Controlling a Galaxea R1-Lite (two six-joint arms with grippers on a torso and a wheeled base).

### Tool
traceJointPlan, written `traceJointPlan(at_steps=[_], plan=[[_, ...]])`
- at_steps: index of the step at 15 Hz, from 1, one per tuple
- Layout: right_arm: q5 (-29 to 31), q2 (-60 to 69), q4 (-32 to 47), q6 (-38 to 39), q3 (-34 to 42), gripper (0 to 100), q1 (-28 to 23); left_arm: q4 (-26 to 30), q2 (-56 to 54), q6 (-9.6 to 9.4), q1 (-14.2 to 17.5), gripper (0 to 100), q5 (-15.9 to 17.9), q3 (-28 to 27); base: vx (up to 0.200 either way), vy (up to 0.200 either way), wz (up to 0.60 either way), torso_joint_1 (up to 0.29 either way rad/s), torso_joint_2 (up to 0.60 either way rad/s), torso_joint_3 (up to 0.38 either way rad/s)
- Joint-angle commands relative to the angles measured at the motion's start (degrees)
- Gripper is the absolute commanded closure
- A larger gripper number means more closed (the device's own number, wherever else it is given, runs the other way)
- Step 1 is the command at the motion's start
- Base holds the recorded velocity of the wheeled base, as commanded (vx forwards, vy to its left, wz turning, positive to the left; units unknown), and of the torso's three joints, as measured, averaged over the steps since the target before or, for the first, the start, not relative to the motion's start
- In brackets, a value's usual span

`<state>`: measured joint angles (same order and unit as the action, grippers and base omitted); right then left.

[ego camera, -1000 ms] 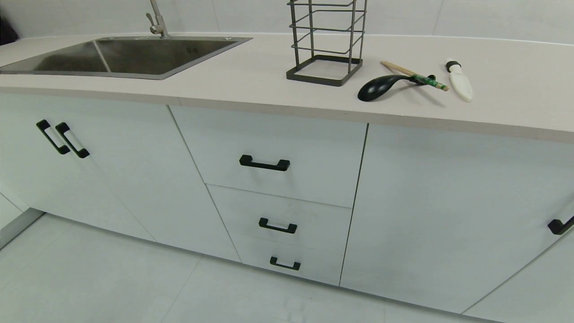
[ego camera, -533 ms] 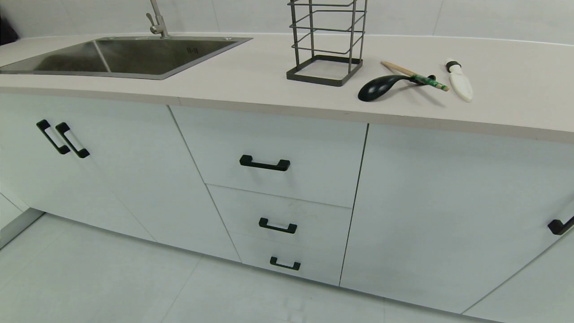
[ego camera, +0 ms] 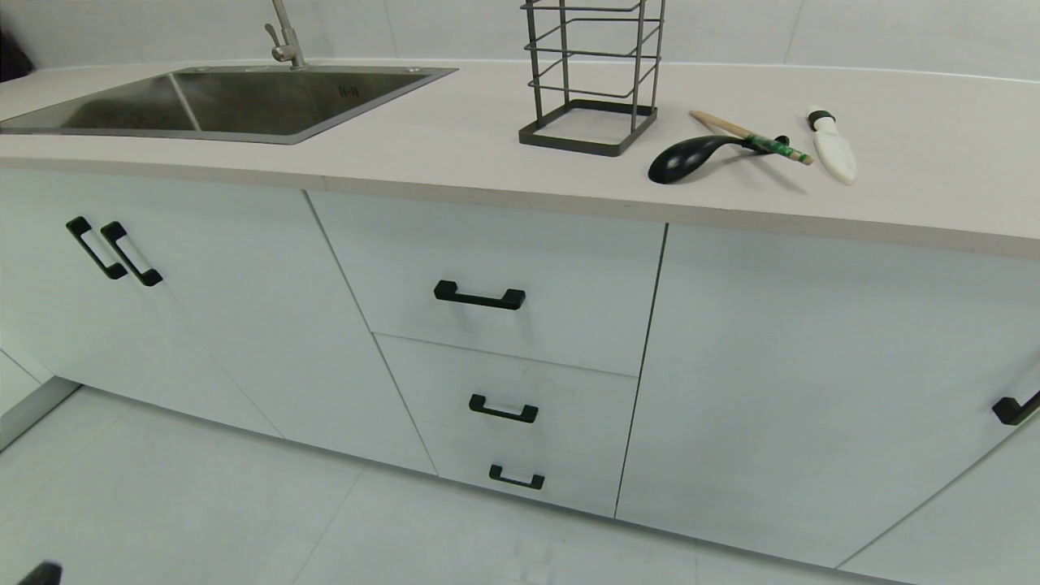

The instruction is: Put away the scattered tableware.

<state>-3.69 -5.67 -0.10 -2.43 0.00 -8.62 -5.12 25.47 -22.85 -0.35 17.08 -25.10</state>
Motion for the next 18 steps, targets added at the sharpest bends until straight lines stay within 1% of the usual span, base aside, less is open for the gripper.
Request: traceJointPlan(at_steps=[1,2,3,5,6,7,8,9,10,12,15,18], plan=[[0.0,-0.04,0.01,0.05,0.0,100,0.01,0.2,23.75,-17.58,-0.79,0,3.22,-14.01,0.0,0.0,0.0,0.0,0.0,0.0],[0.0,-0.04,0.01,0.05,0.0,100,0.01,0.46,25.69,-24.0,-2.46,0,3.14,-12.87,0.0,0.0,0.0,0.0,0.0,0.0],[0.0,-0.04,0.01,0.05,0.0,100,0.09,0.55,26.3,-26.2,-4.57,0,1.99,-9.79,0.0,0.0,0.0,0.0,0.0,0.0],[0.0,-0.04,0.01,0.05,0.0,100,0.18,0.2,29.73,-26.2,-9.93,0,0.06,-7.33,0.0,0.0,0.0,0.0,0.0,0.0],[0.0,-0.04,0.01,0.05,0.0,100,0.18,-0.68,34.12,-26.64,-13.62,0,-0.03,-7.24,0.0,0.0,0.0,0.0,0.0,0.0],[0.09,-0.04,0.01,0.05,0.0,100,0.18,-2.7,37.9,-26.9,-17.66,0,-0.47,-6.89,0.0,0.0,0.0,0.0,0.0,0.0],[0.0,-0.04,0.01,0.05,0.0,100,0.18,-5.6,41.77,-27.78,-21.0,0,-1.79,-6.01,0.0,0.0,0.0,0.0,0.0,0.0],[0.0,-0.04,0.01,0.05,0.0,100,0.18,-8.24,44.32,-28.83,-22.94,0,-2.93,-4.78,0.0,0.0,0.0,0.0,0.0,0.0],[0.0,-0.04,0.01,0.05,0.0,100,0.18,-9.47,45.64,-29.45,-23.82,0,-3.63,-3.73,0.0,0.0,0.0,0.0,0.0,0.0],[0.0,-0.04,0.01,0.05,0.0,100,0.18,-9.73,47.83,-29.45,-23.82,0,-4.42,-2.23,0.0,0.0,0.0,0.0,0.0,0.0],[0.0,-0.04,0.01,0.05,0.0,100,0.18,-10.44,51.53,-29.71,-23.99,0,-4.42,-1.09,0.0,0.0,0.0,0.0,0.0,0.0],[0.0,-0.04,0.01,0.05,0.0,100,0.18,-11.93,52.84,-29.63,-24.52,0,-4.33,1.72,0.0,0.0,0.0,0.0,0.0,0.0]])
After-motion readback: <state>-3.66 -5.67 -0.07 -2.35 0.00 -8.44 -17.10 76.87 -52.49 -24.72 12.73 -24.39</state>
